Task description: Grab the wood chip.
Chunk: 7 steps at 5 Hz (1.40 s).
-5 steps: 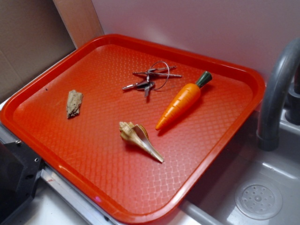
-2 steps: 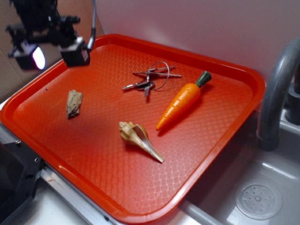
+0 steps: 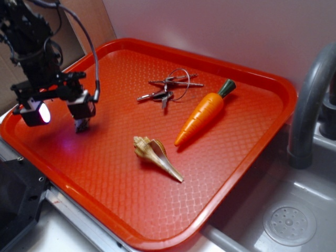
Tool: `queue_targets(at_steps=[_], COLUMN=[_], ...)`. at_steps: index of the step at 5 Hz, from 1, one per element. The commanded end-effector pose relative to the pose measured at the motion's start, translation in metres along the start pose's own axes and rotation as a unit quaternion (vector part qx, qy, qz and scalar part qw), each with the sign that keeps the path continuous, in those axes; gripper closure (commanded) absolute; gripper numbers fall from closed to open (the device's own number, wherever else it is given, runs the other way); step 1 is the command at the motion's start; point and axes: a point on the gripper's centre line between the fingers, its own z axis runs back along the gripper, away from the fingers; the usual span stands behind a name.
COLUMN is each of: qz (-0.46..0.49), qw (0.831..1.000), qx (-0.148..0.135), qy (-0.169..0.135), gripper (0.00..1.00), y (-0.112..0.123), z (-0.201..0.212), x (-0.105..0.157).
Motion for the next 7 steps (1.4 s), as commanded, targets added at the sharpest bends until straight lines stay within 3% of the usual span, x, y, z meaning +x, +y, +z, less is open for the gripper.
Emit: queue_targets(at_steps=[1,2,3,4,5,6,7], qz=[-0.031,-0.051,-0.052,-0.053,-0.064,-0.075,-0.091], qw=[0.999,0.998,0.997,0.997,0.996,0.996,0.996], qx=[-0.001,0.003,0.003,0.012,0.016,0.024,0.012], qy=[0.025,0.044,0.061,0.057,0.057,0.037,0.007], gripper=[0.0,0.0,0.0,1.0,1.0,1.0,0.0], y=[-0.001,-0.009,-0.005,-0.002,-0.001,0.003,-0.012], z=[-0.019,-0.029,-0.04,-0.042,-0.041,-0.033,0.016], x=[0.019,0.017,-0.003,-0.012,-0.009,-0.011,0.013])
